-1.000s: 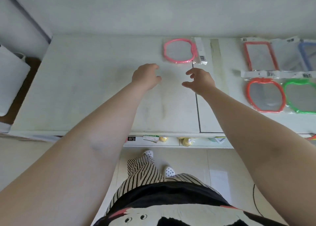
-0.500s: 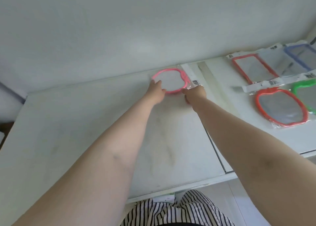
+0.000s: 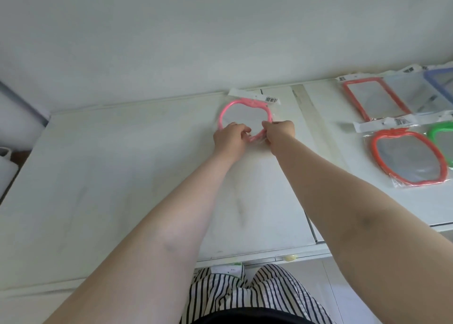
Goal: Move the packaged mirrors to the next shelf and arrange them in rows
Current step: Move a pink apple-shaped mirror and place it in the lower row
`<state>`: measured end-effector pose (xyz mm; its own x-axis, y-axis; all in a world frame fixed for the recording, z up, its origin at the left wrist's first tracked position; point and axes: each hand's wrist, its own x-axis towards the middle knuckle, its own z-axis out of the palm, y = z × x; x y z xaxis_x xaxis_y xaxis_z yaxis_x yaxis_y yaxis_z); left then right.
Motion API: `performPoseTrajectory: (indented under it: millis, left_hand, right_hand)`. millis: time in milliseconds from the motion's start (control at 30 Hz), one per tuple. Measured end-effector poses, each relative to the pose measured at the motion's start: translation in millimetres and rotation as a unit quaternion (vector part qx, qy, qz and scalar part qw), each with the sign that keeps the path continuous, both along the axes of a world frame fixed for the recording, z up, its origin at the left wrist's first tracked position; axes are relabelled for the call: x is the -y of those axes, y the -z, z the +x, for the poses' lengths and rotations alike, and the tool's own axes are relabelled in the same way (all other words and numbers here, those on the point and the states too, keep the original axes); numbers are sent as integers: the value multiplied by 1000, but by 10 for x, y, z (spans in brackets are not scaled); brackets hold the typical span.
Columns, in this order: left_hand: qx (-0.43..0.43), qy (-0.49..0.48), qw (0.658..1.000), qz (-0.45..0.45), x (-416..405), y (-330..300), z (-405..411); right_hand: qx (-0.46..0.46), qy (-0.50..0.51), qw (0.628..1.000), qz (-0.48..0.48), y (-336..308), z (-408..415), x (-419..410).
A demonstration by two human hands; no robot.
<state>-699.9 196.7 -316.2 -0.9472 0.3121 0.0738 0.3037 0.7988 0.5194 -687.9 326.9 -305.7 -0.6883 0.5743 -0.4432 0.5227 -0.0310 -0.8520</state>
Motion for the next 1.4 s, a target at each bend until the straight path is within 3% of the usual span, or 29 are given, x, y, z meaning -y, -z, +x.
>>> performPoseTrajectory:
  millis: [200, 367, 433, 500, 700, 933, 1233, 1400]
  left_hand:
    - [78, -76, 988, 111, 54, -133, 165]
    - [80, -169, 978, 87, 111, -382, 310]
    - [126, -206, 969, 55, 145, -518, 389]
    - [161, -213, 960, 85, 165, -620, 499]
    - [272, -254, 879, 298, 141, -824, 1000]
    - [363, -218, 819, 388, 14, -1091, 1517]
    - [385, -217, 801, 404, -100, -875, 2143]
    - [359, -221, 817, 392, -217, -874, 2348]
  right_hand:
    - [13, -5, 1000, -12, -53, 160, 14]
    - [11, -4, 998, -54, -308, 458, -107]
    - [6, -24, 998, -57, -436, 620, -220]
    - [2, -48, 996, -72, -579, 820, -319]
    - [-14, -80, 993, -82, -852, 1320, -590]
    - [-33, -16, 999, -20, -869, 1716, -748]
    - [-53, 56, 996, -36, -777, 2544, -703]
    - [-54, 83, 994, -48, -776, 2825, -790]
